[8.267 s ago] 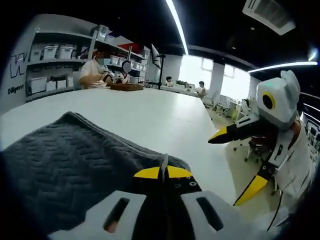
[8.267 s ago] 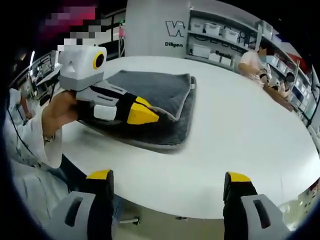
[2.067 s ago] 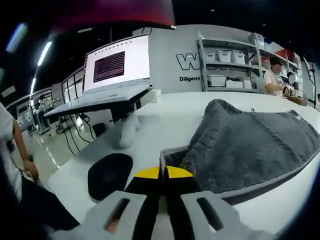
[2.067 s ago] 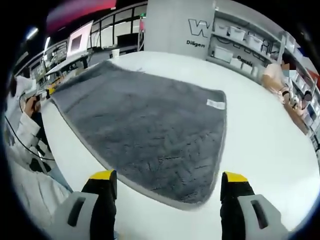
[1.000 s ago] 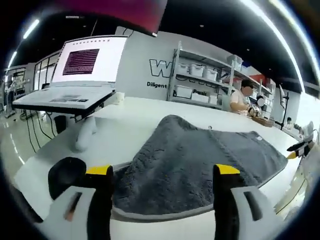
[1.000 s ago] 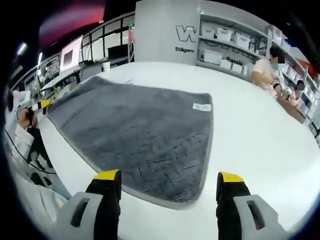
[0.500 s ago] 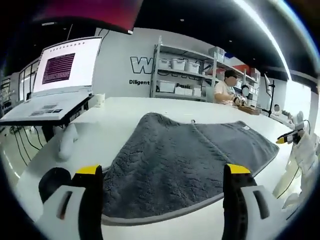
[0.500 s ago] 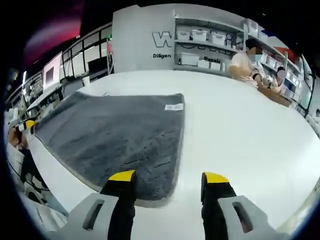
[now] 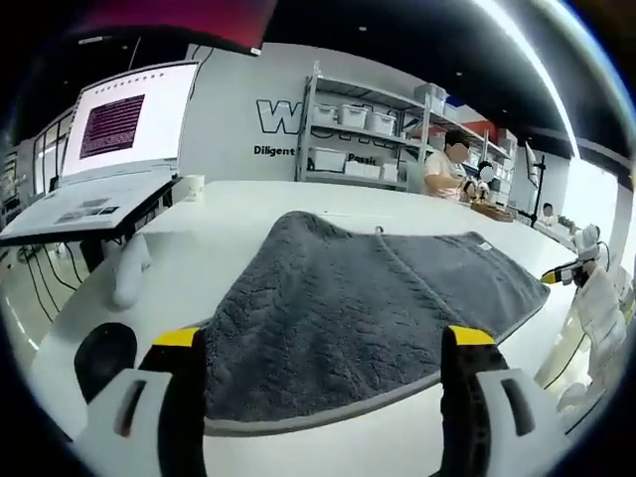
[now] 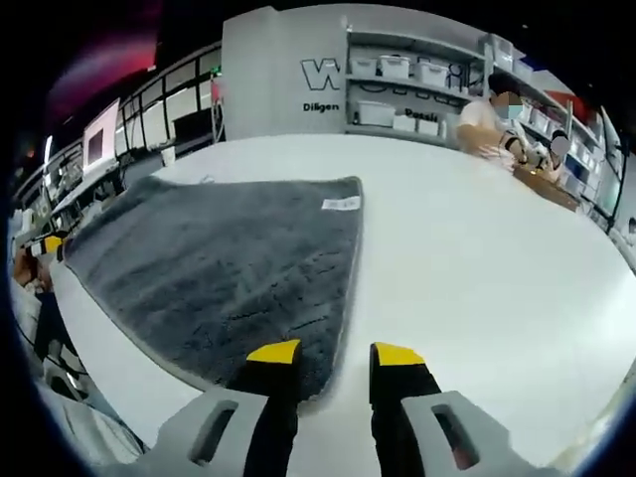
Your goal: Open the folded towel by lifting each exposed corner and separating the folded layers until the towel lies flat within the target outline without major curled edges
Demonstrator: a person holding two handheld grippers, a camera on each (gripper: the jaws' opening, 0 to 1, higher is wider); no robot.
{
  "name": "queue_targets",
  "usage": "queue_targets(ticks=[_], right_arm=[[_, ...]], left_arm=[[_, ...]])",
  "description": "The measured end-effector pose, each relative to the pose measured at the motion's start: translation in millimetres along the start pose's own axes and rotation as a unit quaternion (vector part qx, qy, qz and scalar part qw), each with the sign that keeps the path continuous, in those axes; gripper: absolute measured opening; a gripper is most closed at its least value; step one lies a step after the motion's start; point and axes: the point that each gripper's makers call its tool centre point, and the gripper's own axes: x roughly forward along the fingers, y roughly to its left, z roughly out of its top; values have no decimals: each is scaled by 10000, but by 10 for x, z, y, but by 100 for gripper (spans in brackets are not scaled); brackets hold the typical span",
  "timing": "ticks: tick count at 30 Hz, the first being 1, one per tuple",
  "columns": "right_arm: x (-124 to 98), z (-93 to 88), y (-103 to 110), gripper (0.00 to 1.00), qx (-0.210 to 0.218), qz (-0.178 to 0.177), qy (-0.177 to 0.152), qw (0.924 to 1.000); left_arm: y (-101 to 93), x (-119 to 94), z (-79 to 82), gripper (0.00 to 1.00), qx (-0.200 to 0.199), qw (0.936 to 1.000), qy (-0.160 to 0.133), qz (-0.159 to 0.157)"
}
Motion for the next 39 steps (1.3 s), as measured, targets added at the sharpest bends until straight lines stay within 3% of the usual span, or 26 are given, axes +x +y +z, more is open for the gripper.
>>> queue_targets(ticks=[3,8,21,39], right_arm=[[24,-31,-4,16,-14,17,43,10000],[47,-49,4,0,-60,95,2,9999],[71,-63,-44,0,-277,-17,96,9996],[-10,-136,-197,0,-175,-143,164,9996]], left_arm=[[-4,2,-17,96,-32,10000,42,-24],[5,1,-32,95,-51,10000,68,-16],[-18,0,-25,95,-62,9999,105,-33],[-49,50,-114,94,-13,9994,326,-84]])
